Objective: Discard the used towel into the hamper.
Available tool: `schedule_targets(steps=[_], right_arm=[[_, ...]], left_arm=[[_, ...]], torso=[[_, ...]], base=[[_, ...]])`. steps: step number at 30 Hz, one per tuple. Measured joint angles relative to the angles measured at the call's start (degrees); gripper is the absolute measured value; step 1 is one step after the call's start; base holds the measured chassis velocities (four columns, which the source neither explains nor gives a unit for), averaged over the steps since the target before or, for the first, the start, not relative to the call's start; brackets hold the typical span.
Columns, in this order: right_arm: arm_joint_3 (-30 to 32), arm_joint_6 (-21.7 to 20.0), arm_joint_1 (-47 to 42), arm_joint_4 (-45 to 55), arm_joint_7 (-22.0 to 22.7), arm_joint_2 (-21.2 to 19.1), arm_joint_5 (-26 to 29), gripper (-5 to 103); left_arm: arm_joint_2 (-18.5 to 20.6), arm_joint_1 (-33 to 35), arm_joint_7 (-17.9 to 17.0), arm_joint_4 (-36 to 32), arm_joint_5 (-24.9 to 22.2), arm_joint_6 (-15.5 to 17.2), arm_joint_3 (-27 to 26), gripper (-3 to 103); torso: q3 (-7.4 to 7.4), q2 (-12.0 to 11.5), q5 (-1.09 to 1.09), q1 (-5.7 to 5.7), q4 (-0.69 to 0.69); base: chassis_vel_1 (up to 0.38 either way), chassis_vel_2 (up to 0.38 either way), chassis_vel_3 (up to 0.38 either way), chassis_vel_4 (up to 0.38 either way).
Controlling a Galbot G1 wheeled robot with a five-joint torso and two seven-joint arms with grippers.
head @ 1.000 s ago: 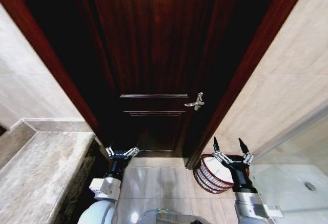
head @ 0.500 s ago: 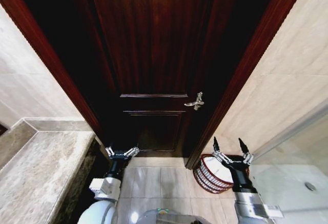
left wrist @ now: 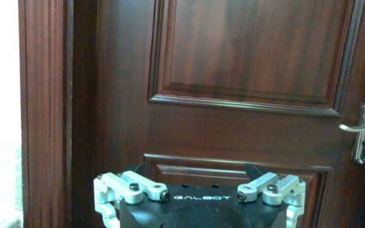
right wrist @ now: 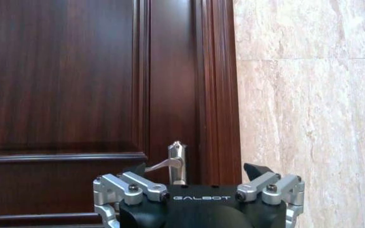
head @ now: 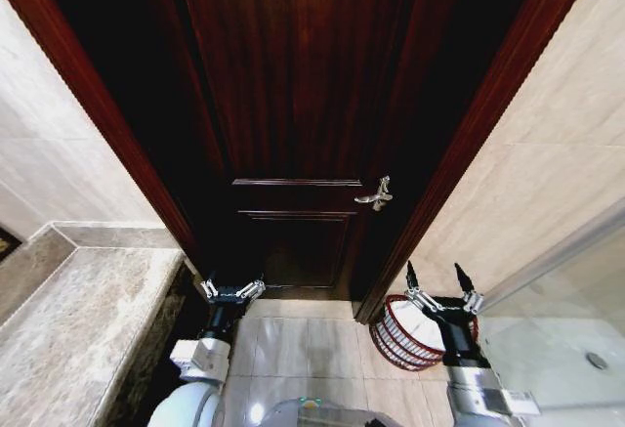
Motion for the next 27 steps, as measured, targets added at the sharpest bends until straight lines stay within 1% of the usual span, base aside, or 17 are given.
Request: schedule_targets(steps=[5,11,26,27], right_arm=[[0.0,0.0,0.0,0.0,0.0,0.0,0.0,100],[0.0,0.0,0.0,0.0,0.0,0.0,0.0,100],[0.0,0.0,0.0,0.0,0.0,0.0,0.0,100],[0.0,0.0,0.0,0.0,0.0,0.0,0.0,100]], left_arm=[[0.0,0.0,0.0,0.0,0.0,0.0,0.0,100],[0.0,0.0,0.0,0.0,0.0,0.0,0.0,100],[0.0,0.0,0.0,0.0,0.0,0.0,0.0,100],[0.0,0.0,0.0,0.0,0.0,0.0,0.0,100]], torso=[[0.0,0.0,0.0,0.01,0.0],[0.01,0.0,0.0,0.02,0.0],[-0.04,0.0,0.0,-0.09,0.01],[-0.02,0.0,-0.04,-0.07,-0.01]], base=[[0.0,0.0,0.0,0.0],[0.074,-0.058,-0.067,0.095],[0.183,-0.178,-0.193,0.192],[0.08,0.014,-0.13,0.057]])
